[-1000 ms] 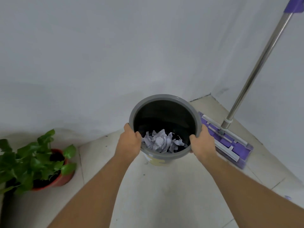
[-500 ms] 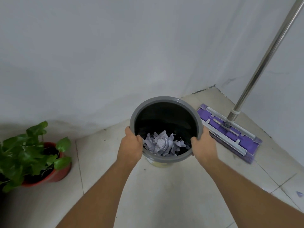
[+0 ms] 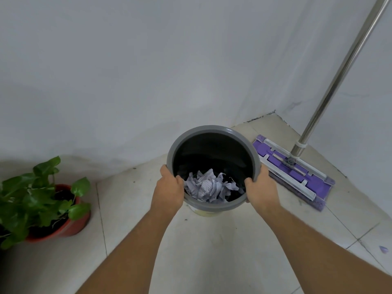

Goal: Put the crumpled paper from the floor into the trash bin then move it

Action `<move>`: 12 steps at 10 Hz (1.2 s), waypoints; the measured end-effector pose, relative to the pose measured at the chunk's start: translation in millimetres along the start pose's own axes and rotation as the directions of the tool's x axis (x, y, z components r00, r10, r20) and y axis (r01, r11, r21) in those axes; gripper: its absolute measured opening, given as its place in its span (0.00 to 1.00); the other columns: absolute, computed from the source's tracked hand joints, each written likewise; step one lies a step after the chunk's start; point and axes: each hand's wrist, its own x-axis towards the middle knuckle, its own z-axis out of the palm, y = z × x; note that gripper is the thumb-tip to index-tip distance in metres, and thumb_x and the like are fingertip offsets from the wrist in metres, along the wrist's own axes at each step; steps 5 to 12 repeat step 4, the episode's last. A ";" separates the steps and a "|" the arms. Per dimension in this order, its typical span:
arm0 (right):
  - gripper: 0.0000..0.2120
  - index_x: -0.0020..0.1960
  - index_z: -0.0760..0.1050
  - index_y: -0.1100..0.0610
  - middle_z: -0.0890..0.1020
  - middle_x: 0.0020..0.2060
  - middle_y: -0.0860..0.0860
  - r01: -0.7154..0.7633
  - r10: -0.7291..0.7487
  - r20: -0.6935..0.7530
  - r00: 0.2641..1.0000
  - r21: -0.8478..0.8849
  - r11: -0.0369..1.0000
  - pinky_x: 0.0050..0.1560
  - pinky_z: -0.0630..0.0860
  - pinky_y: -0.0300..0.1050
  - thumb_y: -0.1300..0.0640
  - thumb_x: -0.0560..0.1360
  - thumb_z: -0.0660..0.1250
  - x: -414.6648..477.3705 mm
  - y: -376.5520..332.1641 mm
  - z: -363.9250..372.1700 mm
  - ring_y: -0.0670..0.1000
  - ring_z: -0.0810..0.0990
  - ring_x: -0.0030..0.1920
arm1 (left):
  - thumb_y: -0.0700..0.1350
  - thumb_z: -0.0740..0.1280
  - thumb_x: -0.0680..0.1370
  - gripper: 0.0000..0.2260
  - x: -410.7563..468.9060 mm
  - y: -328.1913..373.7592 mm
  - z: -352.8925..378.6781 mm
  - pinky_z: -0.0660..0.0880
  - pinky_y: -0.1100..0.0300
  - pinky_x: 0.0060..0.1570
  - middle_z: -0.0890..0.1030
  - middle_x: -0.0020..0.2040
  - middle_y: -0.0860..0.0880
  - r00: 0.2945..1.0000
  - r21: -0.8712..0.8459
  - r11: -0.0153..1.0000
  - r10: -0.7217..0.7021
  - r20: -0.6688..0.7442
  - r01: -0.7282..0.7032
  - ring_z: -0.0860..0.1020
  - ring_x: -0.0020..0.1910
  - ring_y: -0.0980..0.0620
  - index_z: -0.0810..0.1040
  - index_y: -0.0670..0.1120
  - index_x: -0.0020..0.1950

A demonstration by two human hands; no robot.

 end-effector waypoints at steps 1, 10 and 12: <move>0.22 0.70 0.61 0.51 0.78 0.44 0.51 0.011 -0.011 0.004 1.000 0.005 1.000 0.37 0.83 0.50 0.58 0.78 0.62 1.3 -1.0 -2.7 0.52 0.81 0.38 | 0.48 0.57 0.81 0.19 2.6 -1.3 -3.3 0.71 0.63 0.27 0.78 0.47 0.45 1.000 -0.014 1.000 0.002 0.020 -0.001 0.77 0.35 0.53 0.60 0.44 0.70; 0.26 0.71 0.57 0.57 0.76 0.38 0.51 -0.083 0.083 -0.007 0.997 -0.112 0.990 0.28 0.72 0.43 0.49 0.79 0.61 -7.1 -26.0 -33.2 0.51 0.78 0.34 | 0.56 0.59 0.80 0.28 -2.8 9.0 -36.5 0.74 0.52 0.52 0.74 0.65 0.38 0.999 -0.034 0.999 -0.021 0.032 0.022 0.76 0.59 0.40 0.58 0.41 0.73; 0.26 0.71 0.57 0.57 0.76 0.38 0.51 -0.083 0.083 -0.007 0.997 -0.112 0.990 0.28 0.72 0.43 0.49 0.79 0.61 -7.1 -26.0 -33.2 0.51 0.78 0.34 | 0.56 0.59 0.80 0.28 -2.8 9.0 -36.5 0.74 0.52 0.52 0.74 0.65 0.38 0.999 -0.034 0.999 -0.021 0.032 0.022 0.76 0.59 0.40 0.58 0.41 0.73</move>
